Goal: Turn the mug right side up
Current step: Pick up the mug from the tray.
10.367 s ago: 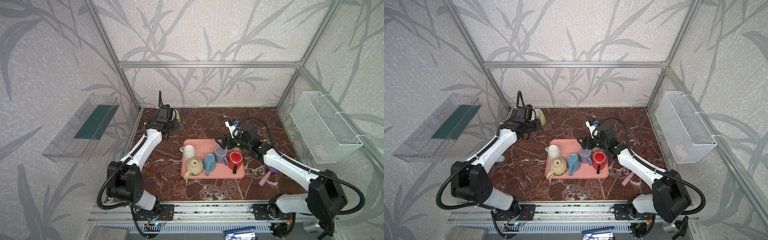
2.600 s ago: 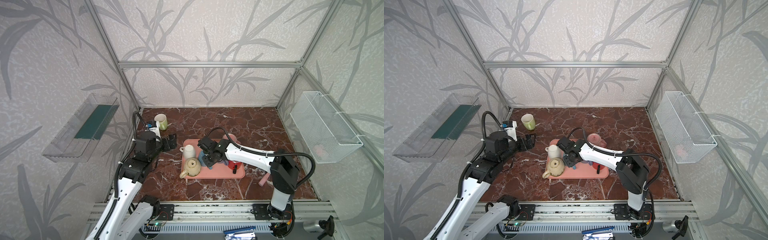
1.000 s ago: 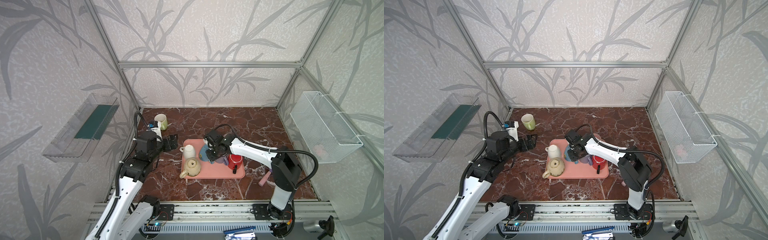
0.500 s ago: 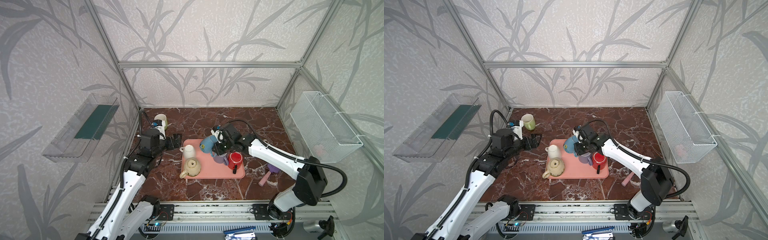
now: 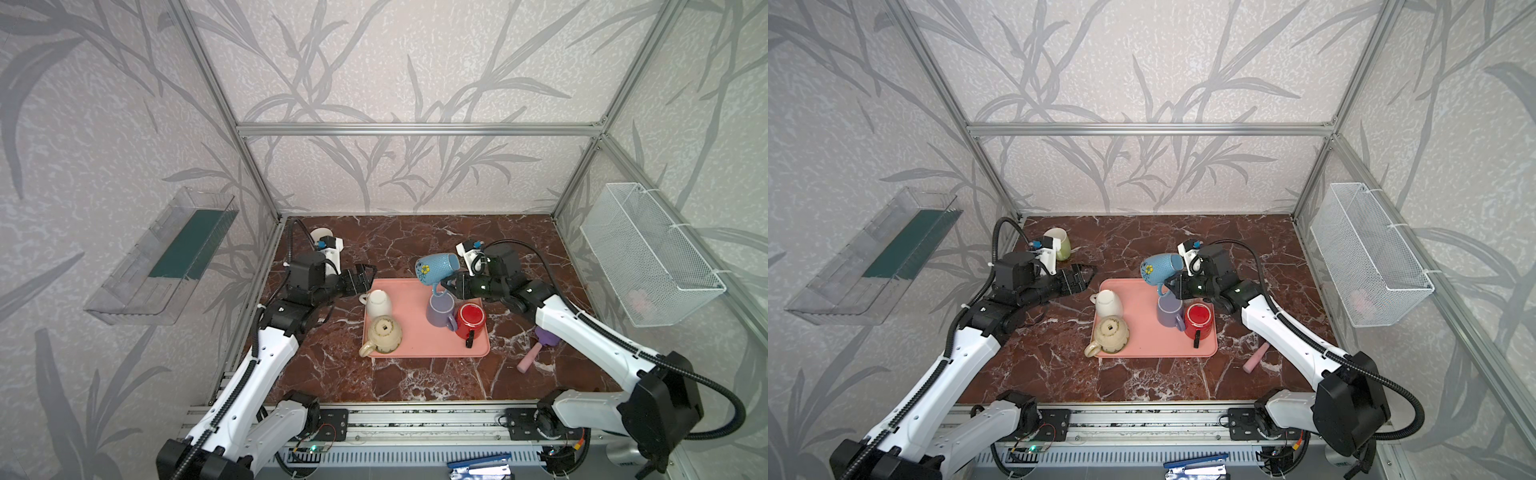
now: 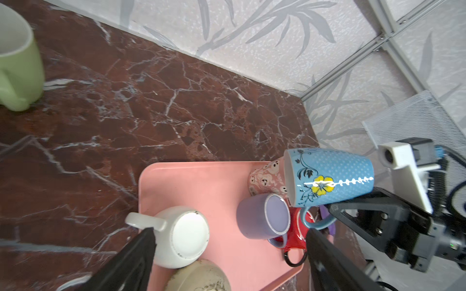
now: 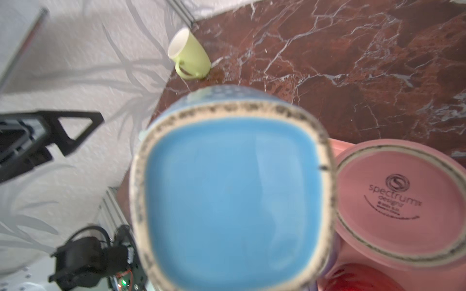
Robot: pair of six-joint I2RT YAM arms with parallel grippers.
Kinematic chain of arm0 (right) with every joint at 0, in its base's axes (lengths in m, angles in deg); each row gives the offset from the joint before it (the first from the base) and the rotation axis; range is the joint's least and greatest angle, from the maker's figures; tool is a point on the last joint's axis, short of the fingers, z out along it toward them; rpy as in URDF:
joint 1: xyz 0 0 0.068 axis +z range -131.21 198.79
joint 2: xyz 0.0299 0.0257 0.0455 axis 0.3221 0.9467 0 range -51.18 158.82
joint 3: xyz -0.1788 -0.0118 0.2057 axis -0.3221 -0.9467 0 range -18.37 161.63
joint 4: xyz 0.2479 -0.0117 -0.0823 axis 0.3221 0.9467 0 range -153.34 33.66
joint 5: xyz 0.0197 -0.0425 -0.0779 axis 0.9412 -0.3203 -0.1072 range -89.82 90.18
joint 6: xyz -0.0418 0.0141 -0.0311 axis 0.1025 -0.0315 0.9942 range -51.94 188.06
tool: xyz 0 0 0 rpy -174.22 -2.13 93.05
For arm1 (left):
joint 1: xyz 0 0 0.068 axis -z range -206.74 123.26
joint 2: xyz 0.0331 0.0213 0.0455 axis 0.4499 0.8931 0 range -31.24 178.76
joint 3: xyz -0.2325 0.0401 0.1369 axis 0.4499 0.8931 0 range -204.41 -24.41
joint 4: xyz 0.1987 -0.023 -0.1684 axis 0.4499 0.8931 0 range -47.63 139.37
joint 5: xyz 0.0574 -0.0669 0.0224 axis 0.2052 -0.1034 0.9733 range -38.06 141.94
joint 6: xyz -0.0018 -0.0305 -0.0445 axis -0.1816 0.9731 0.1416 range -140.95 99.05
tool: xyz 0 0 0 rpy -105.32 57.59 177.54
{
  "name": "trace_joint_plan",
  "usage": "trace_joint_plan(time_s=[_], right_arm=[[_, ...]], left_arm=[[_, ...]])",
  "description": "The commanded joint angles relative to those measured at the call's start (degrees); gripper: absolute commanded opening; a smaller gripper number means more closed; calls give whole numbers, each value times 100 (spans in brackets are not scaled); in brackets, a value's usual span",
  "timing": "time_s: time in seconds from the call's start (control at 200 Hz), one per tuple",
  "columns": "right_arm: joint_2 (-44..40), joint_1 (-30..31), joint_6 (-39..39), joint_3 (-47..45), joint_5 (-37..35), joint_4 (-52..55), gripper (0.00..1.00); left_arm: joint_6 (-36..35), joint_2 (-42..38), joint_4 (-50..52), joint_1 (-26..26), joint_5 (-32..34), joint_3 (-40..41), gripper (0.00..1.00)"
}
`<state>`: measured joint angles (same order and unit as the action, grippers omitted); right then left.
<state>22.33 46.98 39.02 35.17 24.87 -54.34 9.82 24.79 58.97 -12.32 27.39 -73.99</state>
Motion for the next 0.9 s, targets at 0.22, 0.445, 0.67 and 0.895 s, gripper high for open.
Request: trace_joint_plan(time_s=[0.22,0.445,0.67,0.895], right_arm=[[-476,-523,-988,-478,983,-1646,0],[-470,-685,-1513,-748,1349,-2654,0],[-285,-709,-2042,-826,1584,-3727,0],[162,-709,-2563,-648,1876,-4564,0]], left_arm=[[860,341,-1875,397,-1135,711,89],[1498,721,-3283,603,-1469,1064,76],[2103,1136,-4652,807,-1498,1232,70],[2516,1721,-5766,1070,-1574,1113,69]])
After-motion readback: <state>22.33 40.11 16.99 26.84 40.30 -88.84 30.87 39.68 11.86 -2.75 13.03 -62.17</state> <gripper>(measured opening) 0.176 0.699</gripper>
